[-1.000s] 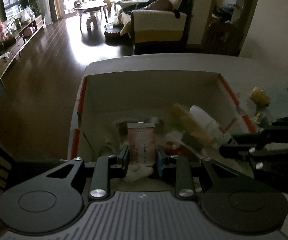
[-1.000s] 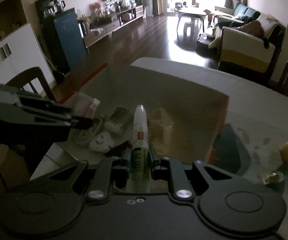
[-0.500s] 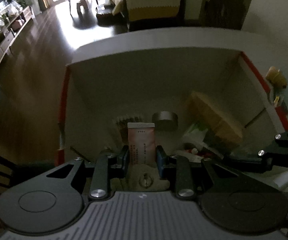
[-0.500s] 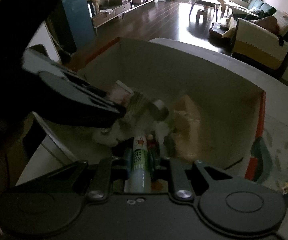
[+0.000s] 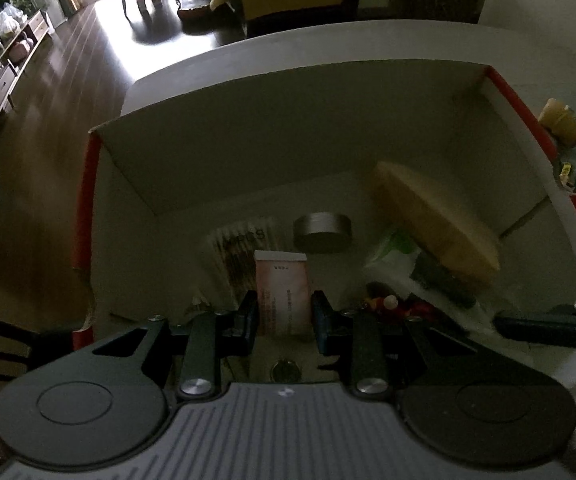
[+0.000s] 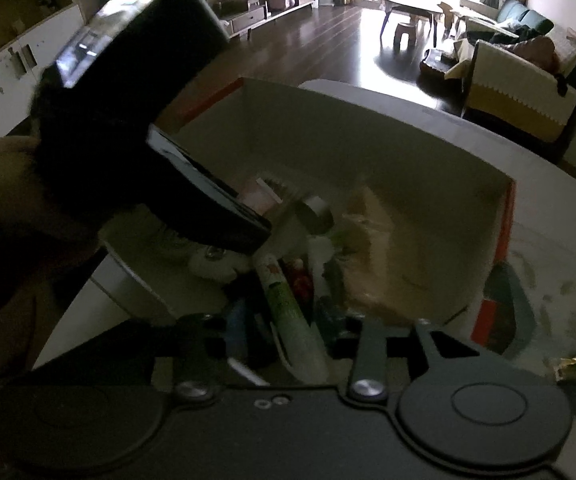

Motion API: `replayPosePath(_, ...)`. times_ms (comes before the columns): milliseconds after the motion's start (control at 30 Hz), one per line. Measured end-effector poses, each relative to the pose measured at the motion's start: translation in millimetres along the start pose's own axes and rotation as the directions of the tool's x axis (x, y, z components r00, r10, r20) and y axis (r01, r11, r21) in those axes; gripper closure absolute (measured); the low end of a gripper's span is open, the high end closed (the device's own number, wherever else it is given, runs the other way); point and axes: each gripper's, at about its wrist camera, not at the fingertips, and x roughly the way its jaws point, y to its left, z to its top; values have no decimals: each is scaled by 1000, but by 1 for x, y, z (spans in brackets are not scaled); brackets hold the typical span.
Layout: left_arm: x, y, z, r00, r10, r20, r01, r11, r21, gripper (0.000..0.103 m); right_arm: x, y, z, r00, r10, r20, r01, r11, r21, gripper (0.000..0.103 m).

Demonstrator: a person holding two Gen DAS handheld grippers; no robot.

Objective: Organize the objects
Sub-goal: 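Open both tools to drop the carton and marker into the box, then reach left tool to the clear snack bag while right tool reaches the tan pig toy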

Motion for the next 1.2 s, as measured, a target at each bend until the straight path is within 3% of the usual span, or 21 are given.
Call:
replayPosePath(133,1,1,4,1000,0,-4,0,999,-35,75,-16,-3,-6,1000,-3,30,3,1000,5,50)
replayPosePath(200,-2,3,2,1000,-4,0,4,999,-53,68,-24,-7,-8,999,5,45,-6,1000,19,46)
replayPosePath(267,-7,3,-1,1000,0,19,1,998,-63,37,-33,-11,-11,998,10,60,-12,999,32,44)
replayPosePath(333,-15,1,-3,999,9,49,-6,998,-70,30,-40,-15,-15,997,9,72,-12,999,40,42)
replayPosePath(767,-58,8,-21,992,13,123,7,987,-158,30,-85,-44,-36,989,28,143,-41,995,94,30)
replayPosePath(1200,-103,-40,-38,981,-1,194,35,985,-171,30,-130,-80,-67,982,20,188,-36,996,80,14)
